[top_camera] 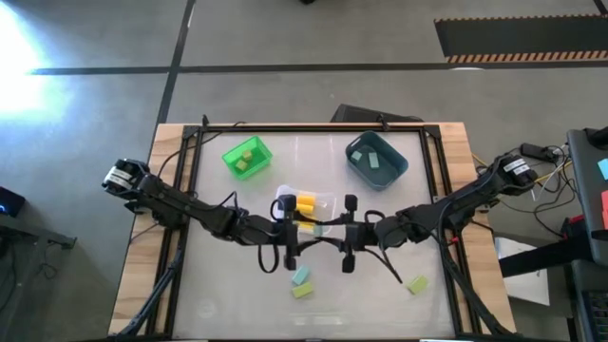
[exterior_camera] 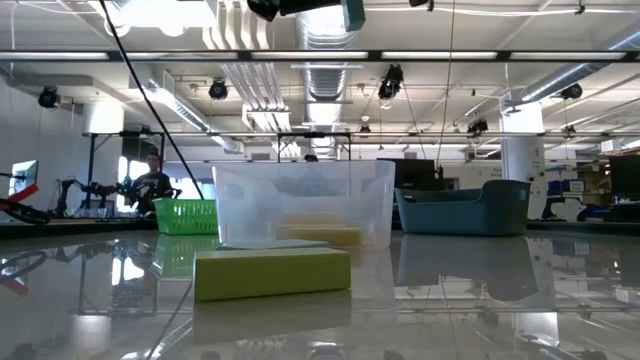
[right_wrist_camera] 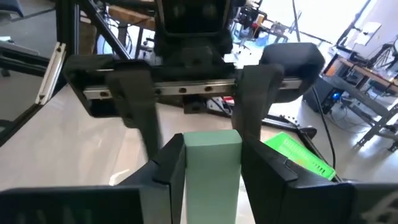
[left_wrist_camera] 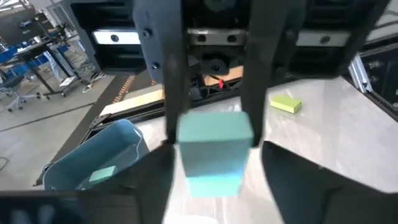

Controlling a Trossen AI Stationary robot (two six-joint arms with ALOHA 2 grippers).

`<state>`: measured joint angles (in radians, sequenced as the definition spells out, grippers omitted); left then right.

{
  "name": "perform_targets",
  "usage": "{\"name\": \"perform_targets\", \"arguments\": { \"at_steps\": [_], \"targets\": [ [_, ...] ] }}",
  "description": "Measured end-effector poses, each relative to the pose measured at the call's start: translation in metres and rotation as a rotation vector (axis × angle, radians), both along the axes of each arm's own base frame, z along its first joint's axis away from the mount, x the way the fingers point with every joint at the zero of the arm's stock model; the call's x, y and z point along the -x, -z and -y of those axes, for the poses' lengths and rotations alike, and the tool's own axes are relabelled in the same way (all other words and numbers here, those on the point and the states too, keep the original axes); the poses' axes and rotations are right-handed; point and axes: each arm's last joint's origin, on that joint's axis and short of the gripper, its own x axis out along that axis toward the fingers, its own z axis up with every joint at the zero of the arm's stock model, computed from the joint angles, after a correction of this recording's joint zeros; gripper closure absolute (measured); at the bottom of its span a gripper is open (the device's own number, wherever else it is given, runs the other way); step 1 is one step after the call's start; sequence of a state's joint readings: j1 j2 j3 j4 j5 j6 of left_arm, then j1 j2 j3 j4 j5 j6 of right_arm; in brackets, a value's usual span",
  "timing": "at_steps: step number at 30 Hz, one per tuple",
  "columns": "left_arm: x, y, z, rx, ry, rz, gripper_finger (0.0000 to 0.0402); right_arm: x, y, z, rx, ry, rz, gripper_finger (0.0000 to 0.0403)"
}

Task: Sort & place blocks by color
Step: Put the blue block into the blue bin

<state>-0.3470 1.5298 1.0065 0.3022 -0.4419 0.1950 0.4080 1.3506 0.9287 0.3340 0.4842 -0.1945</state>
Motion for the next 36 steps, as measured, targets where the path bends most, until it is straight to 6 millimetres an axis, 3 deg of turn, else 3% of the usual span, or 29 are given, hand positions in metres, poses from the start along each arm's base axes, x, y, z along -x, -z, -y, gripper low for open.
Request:
{"name": "perform_targets", "arguments": {
  "at_steps": [4,9,13,19,24,28,32,36],
  "targets": [
    [0.006,-0.001,-0.002,-0.014,-0.001,-0.045,0.0129,0.006,-0.002,0.005,-0.026,0.039,-0.035,0.0292],
    [0.016,-0.004,-0.007,-0.034,-0.058,-0.107,0.0117,0.018,-0.007,0.031,-0.013,0.272,-0.181,0.0292],
    [0.025,-0.011,-0.012,-0.035,-0.140,-0.118,0.0116,0.026,-0.008,0.073,-0.026,0.537,-0.316,0.0292],
    [0.030,-0.014,-0.016,-0.052,-0.189,-0.125,0.0115,0.038,0.014,0.154,-0.073,0.862,-0.501,0.0292],
    [0.030,-0.012,-0.016,-0.035,-0.195,-0.134,0.0115,0.049,0.040,0.217,-0.232,0.951,-0.603,0.0292],
    [0.031,-0.011,-0.016,-0.025,-0.199,-0.144,0.0114,0.057,0.061,0.254,-0.348,1.031,-0.663,0.0289],
    [0.031,-0.011,-0.016,-0.017,-0.203,-0.143,0.0114,0.060,0.076,0.272,-0.391,1.074,-0.715,0.0269],
    [0.031,-0.010,-0.016,-0.021,-0.204,-0.152,0.0114,0.060,0.084,0.276,-0.394,1.085,-0.745,0.0264]
  ]
}}
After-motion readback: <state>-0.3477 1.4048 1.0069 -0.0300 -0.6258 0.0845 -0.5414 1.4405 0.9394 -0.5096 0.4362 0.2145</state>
